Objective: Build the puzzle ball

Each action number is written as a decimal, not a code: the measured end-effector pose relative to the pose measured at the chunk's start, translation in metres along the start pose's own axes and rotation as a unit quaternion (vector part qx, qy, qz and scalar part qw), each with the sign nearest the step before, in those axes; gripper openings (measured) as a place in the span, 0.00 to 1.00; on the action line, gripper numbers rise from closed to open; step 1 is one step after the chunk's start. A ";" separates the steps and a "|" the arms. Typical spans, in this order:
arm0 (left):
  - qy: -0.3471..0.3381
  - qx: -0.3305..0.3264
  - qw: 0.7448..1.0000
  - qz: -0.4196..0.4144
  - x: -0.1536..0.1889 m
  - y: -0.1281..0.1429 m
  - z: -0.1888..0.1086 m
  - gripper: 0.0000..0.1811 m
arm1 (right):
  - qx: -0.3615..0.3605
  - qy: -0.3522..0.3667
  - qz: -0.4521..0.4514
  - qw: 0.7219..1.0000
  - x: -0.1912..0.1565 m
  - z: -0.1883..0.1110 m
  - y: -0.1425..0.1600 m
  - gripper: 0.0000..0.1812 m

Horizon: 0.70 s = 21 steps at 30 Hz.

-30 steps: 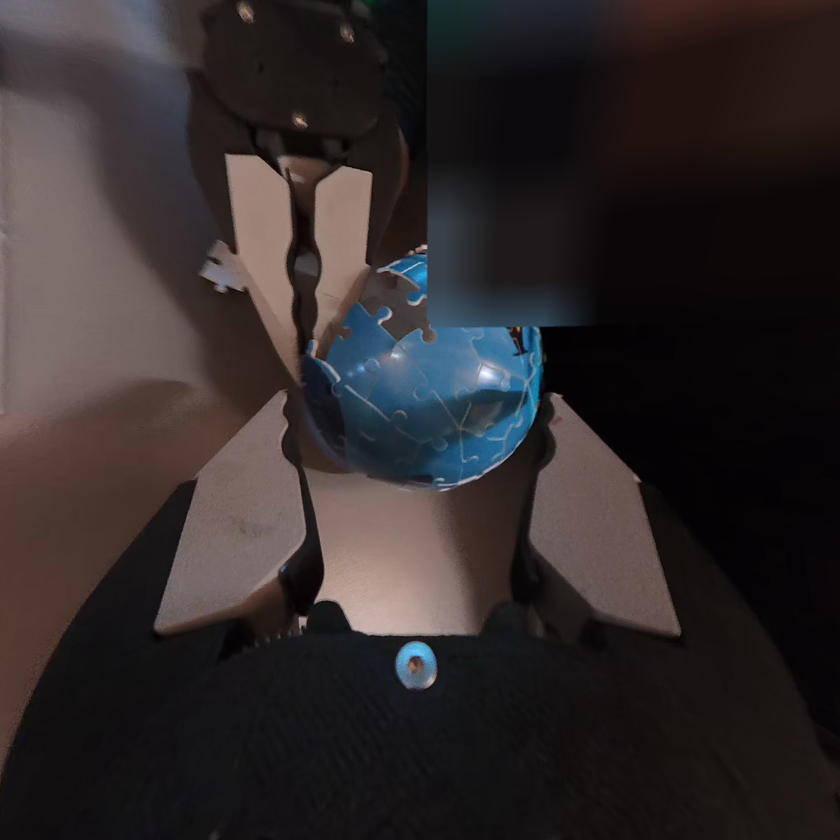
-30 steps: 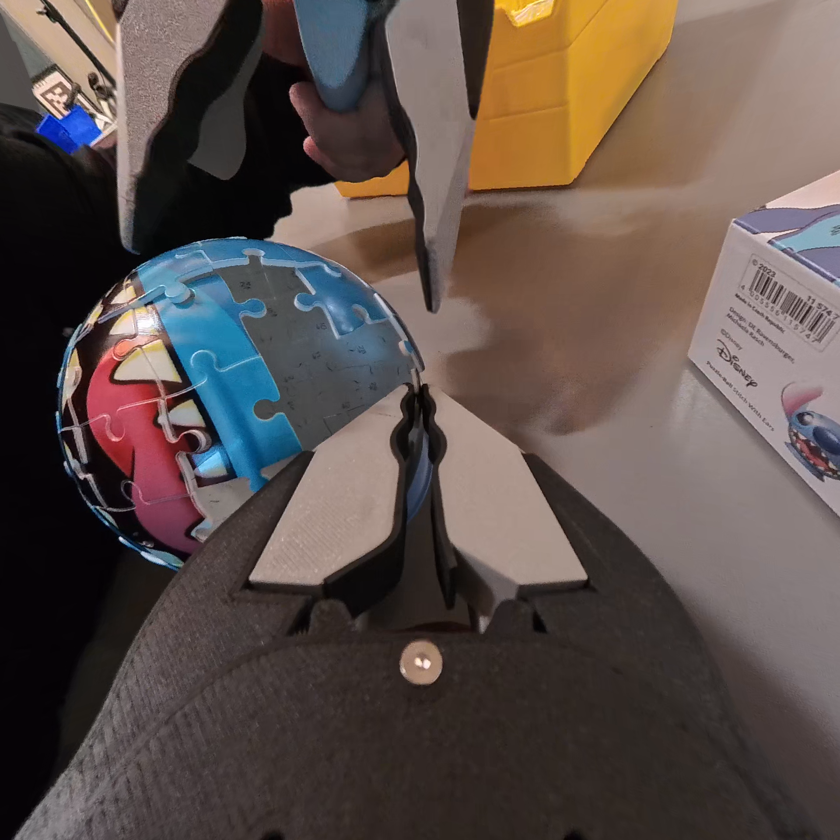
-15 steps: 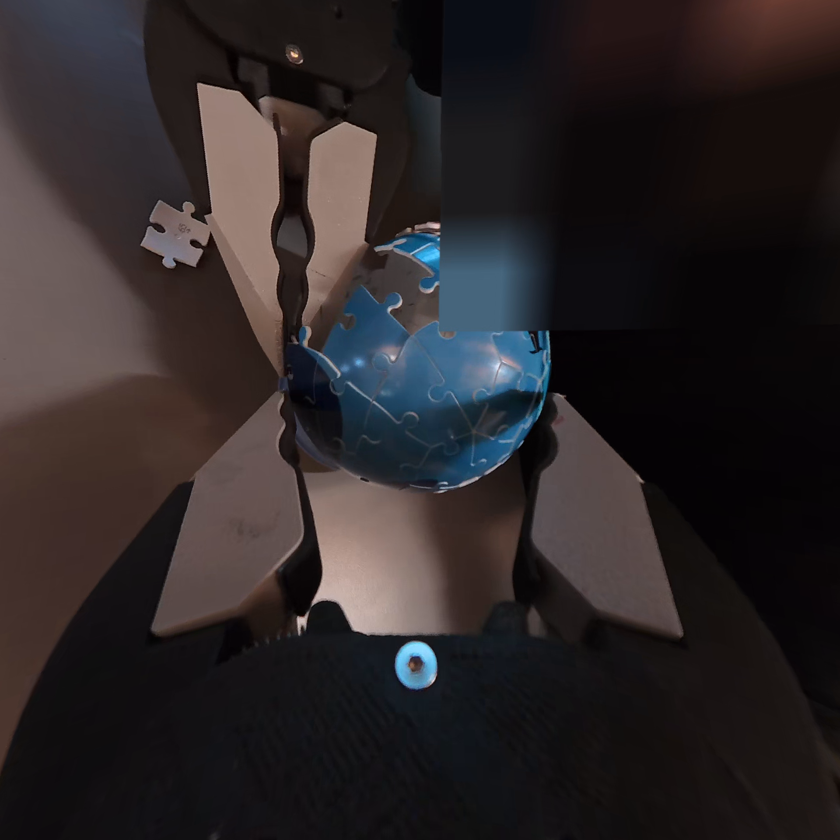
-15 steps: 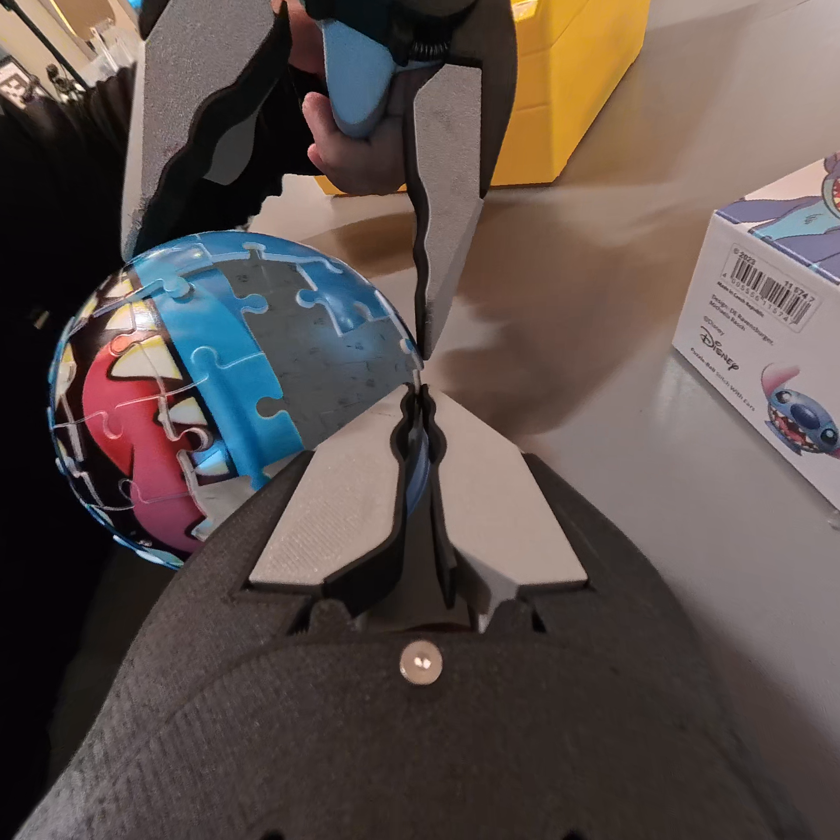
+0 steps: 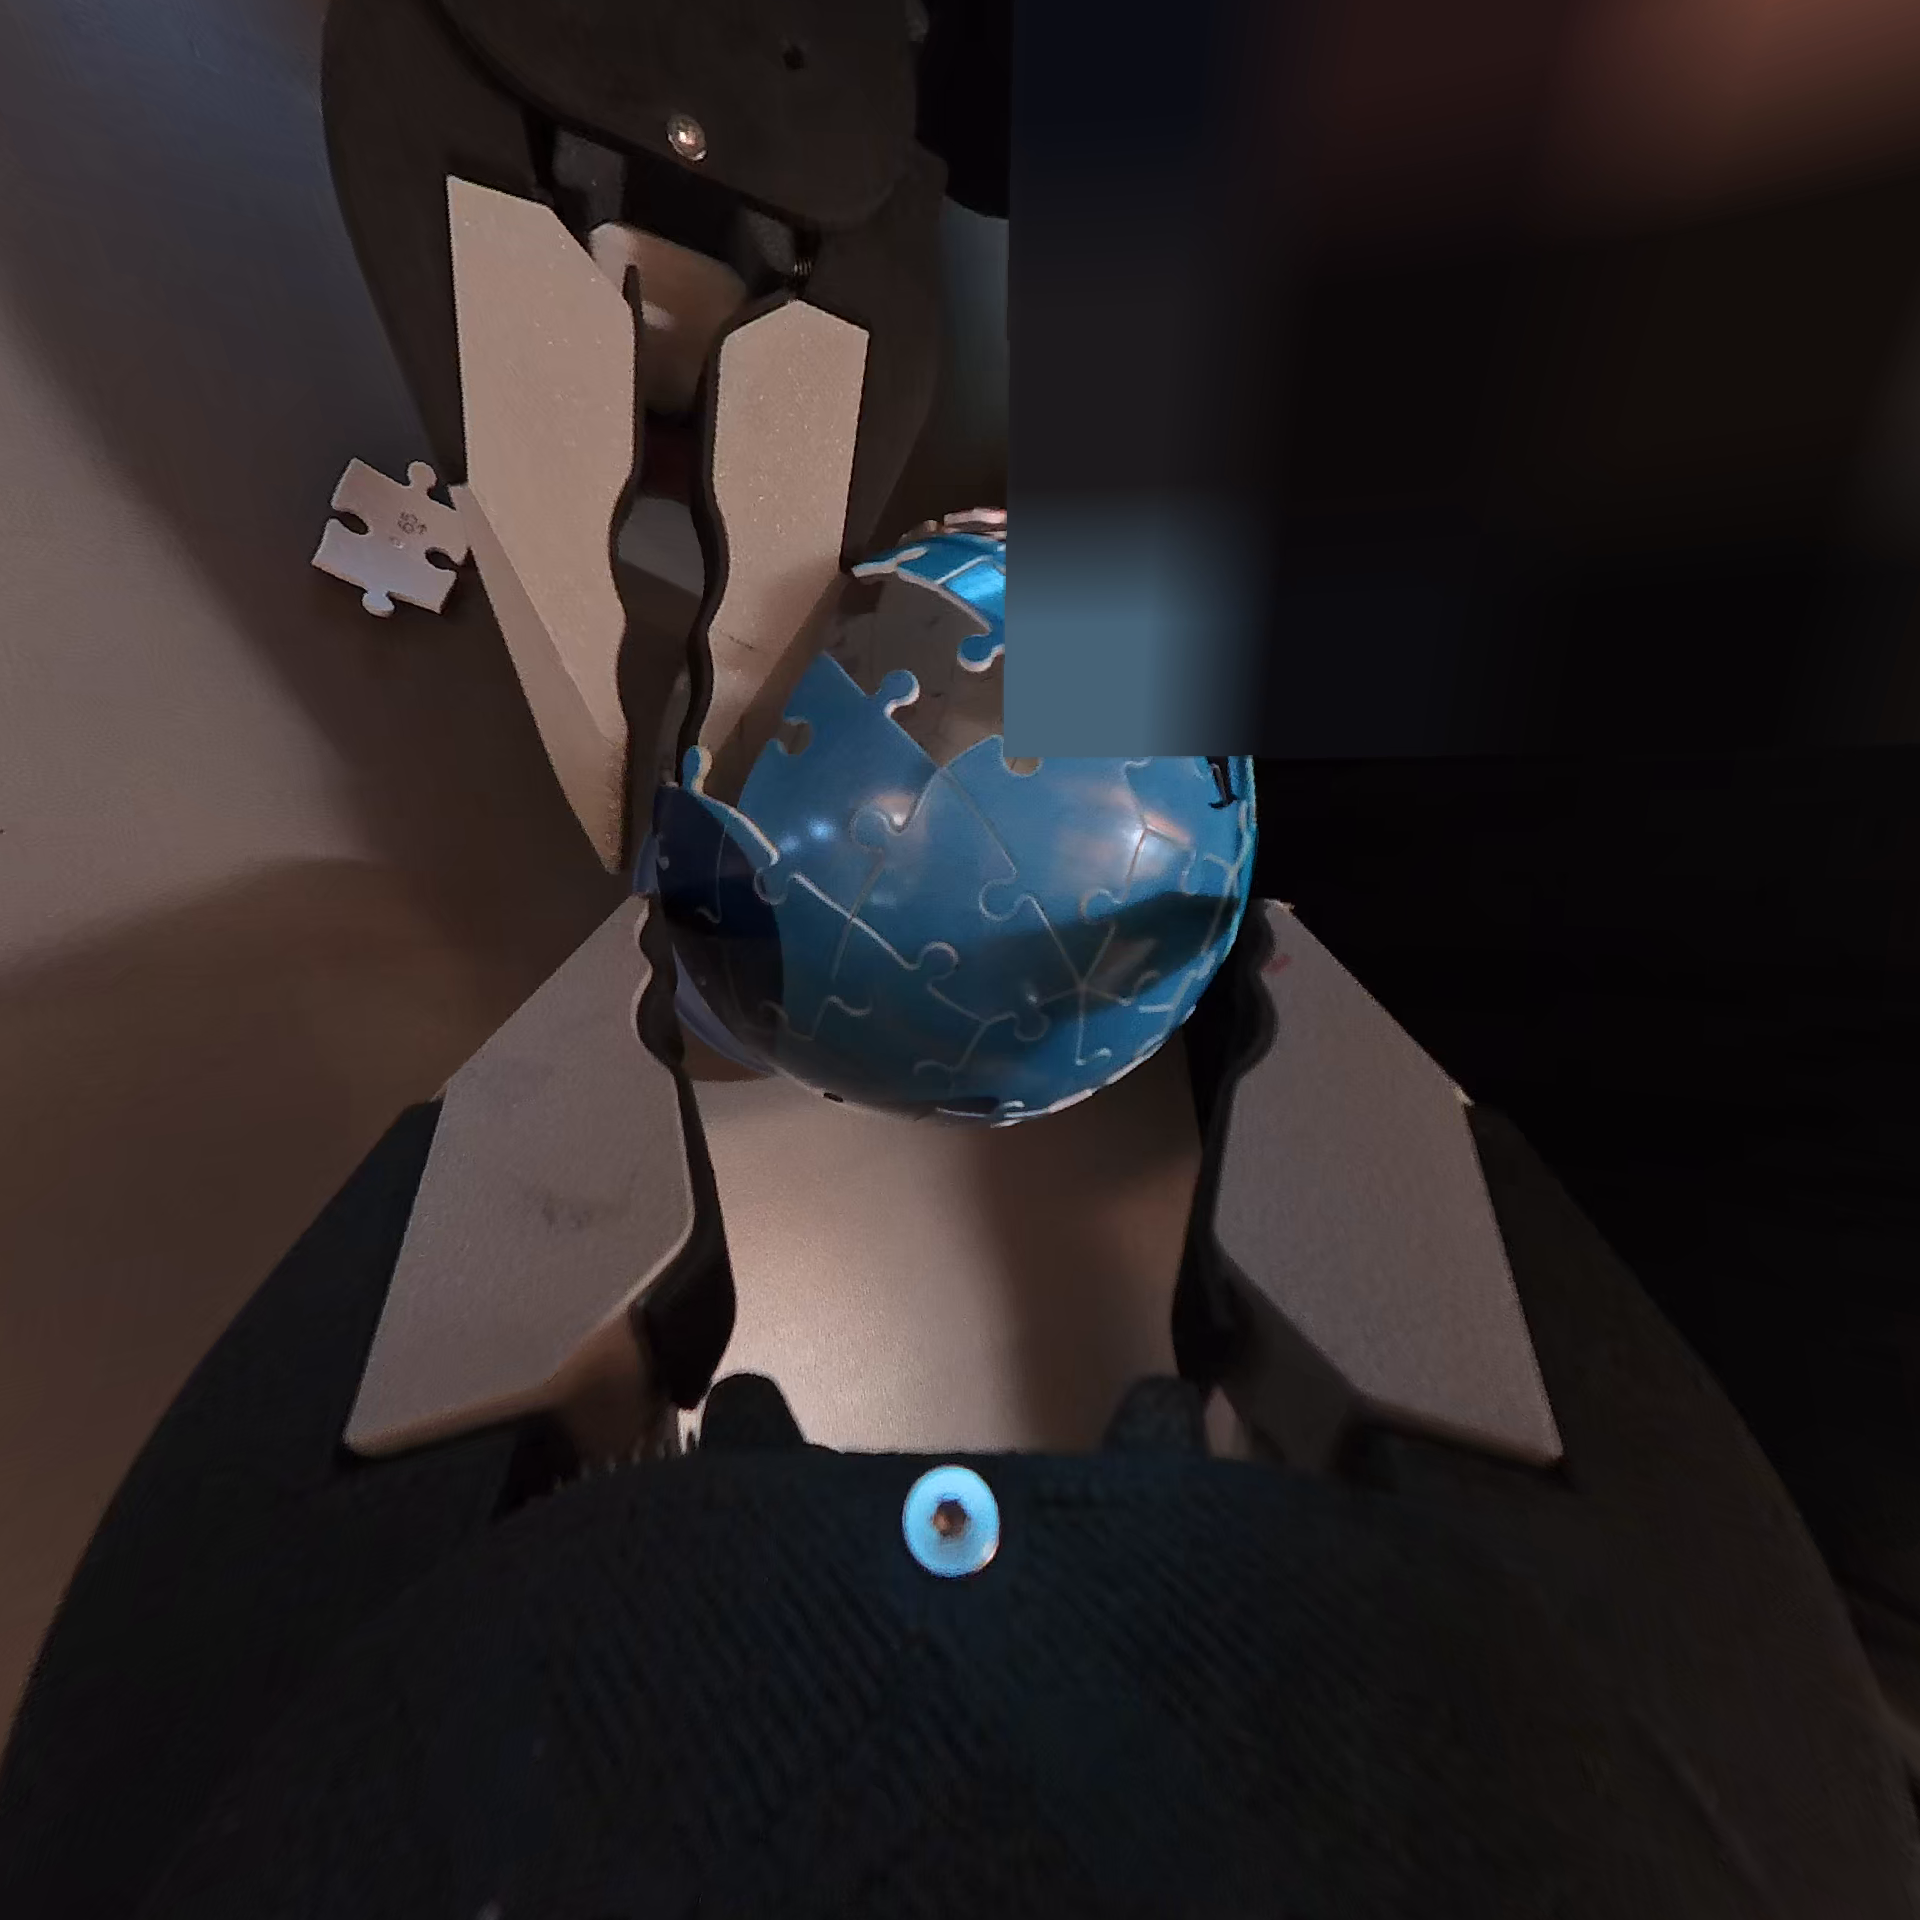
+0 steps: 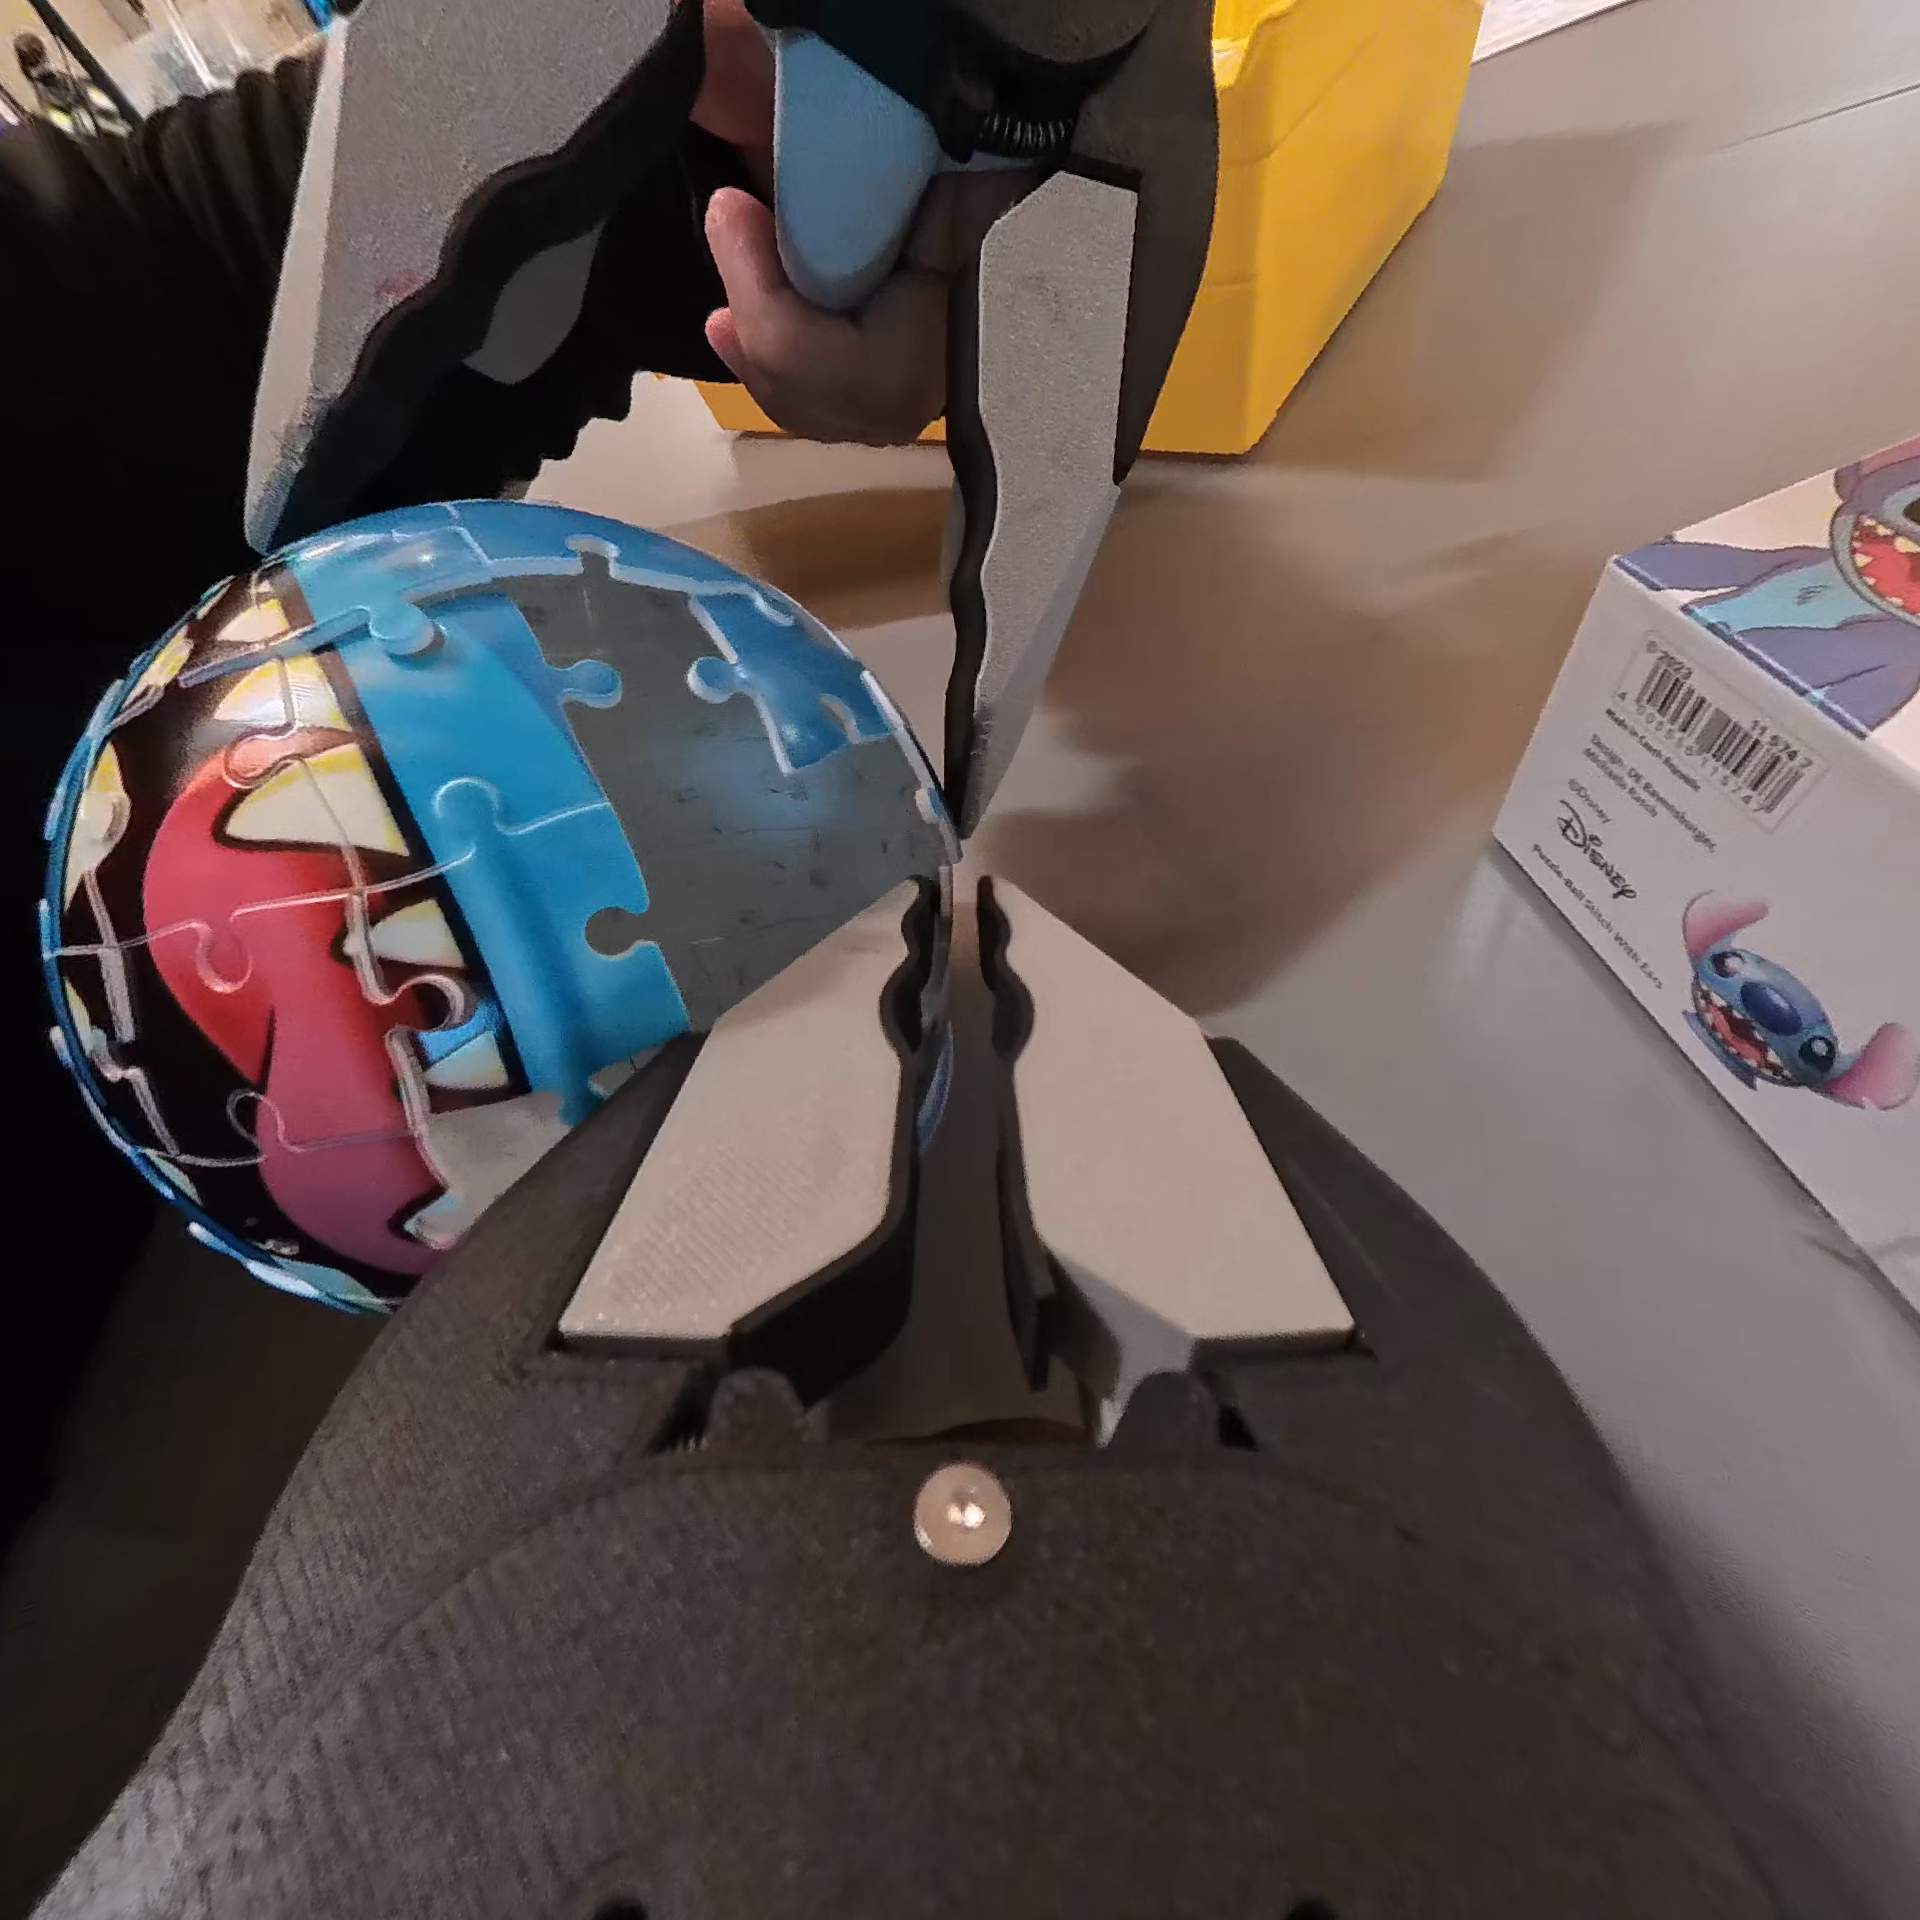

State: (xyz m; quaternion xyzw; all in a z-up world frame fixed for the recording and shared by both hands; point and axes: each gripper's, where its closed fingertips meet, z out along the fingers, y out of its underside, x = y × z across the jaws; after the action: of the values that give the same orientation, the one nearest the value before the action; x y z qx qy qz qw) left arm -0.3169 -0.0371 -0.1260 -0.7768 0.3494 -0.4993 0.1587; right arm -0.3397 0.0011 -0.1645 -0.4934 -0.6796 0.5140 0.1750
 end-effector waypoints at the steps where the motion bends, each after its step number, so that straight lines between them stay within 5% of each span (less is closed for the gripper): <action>1: 0.000 0.002 1.000 0.000 0.000 0.000 0.000 0.58 | 0.000 -0.002 -0.006 1.000 -0.001 0.000 0.000 0.02; 21: 0.000 -0.002 1.000 0.001 0.001 0.001 0.001 0.58 | 0.017 -0.011 -0.036 0.999 -0.003 0.000 -0.008 0.01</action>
State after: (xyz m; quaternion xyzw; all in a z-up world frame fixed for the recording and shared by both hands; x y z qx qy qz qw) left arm -0.3161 -0.0391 -0.1267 -0.7771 0.3507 -0.4982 0.1576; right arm -0.3426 -0.0014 -0.1571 -0.4594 -0.6900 0.5245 0.1942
